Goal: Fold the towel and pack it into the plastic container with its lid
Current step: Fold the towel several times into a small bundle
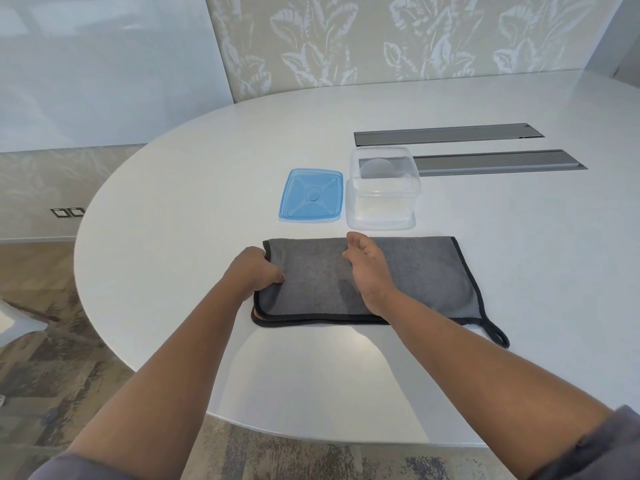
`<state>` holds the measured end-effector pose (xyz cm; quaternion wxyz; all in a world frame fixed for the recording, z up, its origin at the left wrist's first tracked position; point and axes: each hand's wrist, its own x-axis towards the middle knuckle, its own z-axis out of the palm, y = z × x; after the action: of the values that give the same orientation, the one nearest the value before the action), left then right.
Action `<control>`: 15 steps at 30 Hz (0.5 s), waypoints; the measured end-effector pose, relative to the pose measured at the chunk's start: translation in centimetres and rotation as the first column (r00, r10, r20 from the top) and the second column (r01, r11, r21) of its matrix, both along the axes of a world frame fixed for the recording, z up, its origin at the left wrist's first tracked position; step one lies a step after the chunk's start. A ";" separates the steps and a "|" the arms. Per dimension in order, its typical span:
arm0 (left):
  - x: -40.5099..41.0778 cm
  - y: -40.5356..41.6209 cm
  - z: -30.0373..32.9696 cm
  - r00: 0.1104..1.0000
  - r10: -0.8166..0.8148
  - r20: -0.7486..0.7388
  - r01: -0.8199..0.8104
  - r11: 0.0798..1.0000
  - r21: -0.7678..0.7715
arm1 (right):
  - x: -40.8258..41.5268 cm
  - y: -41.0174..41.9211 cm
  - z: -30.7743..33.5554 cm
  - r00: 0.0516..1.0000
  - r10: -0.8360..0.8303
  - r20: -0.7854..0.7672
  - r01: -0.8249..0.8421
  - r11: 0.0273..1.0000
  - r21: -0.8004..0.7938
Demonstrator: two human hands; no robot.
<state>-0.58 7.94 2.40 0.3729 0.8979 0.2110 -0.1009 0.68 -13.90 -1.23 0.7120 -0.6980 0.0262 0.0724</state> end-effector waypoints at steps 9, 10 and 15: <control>-0.4 -1.1 0.7 0.997 0.071 0.044 -0.062 0.982 -0.176 | -0.5 -0.1 0.2 0.999 -0.029 -0.019 0.029 0.999 0.025; -0.5 -1.0 0.9 0.994 0.097 0.040 -0.087 0.975 -0.203 | -0.4 0.0 0.2 1.000 -0.022 -0.019 0.023 0.999 0.030; -0.4 -0.1 3.2 0.983 0.145 0.109 -0.101 0.936 -0.338 | -0.1 0.6 1.0 0.997 0.025 -0.079 -0.016 0.994 0.112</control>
<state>-1.03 7.83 5.59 0.5372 0.8122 0.2217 -0.0518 0.60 -13.32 -0.19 0.7473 -0.6540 0.0436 0.1092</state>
